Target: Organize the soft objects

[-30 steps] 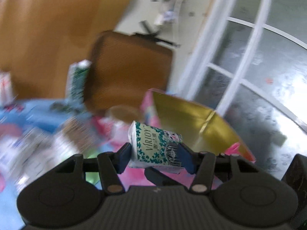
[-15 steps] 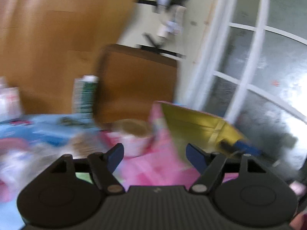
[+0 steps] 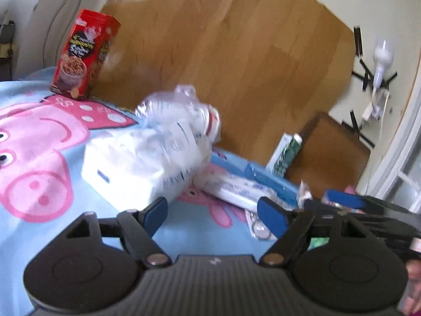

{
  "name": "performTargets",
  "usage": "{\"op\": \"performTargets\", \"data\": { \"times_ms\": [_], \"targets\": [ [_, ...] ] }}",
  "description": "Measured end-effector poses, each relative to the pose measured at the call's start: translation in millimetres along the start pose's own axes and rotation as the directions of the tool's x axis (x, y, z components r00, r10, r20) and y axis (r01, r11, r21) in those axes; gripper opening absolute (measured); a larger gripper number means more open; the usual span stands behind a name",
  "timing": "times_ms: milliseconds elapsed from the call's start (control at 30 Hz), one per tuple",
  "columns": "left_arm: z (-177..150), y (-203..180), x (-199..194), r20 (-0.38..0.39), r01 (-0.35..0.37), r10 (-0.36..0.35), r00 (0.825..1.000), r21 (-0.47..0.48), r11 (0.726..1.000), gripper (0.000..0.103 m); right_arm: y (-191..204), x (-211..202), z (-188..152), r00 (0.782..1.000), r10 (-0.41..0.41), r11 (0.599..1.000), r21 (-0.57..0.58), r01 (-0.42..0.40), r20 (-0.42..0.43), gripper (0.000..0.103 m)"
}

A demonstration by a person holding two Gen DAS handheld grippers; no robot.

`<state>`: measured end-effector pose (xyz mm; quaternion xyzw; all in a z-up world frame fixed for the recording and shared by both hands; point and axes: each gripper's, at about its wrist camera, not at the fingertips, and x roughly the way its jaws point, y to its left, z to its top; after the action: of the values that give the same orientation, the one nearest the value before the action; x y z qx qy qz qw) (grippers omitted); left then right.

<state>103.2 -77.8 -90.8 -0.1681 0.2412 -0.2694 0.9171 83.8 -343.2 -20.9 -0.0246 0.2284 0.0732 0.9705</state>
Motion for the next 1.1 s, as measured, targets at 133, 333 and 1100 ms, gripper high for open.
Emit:
{"op": "performTargets", "data": {
  "times_ms": [133,333,1100],
  "targets": [
    [2,1,3,0.0,0.038,-0.038,0.999,-0.01,0.999,0.078,11,49,9,0.99,0.045,0.997,-0.062,-0.054,-0.134,0.095],
    [0,3,3,0.014,0.056,-0.056,0.998,-0.011,0.998,0.078,27,51,6,0.988,0.023,0.994,-0.103,-0.039,-0.151,0.078],
    [-30,-82,35,-0.289,0.186,-0.132,0.948,0.17,0.968,0.079,2,-115,-103,0.991,0.043,0.993,0.117,-0.028,-0.127,0.092]
  ]
}}
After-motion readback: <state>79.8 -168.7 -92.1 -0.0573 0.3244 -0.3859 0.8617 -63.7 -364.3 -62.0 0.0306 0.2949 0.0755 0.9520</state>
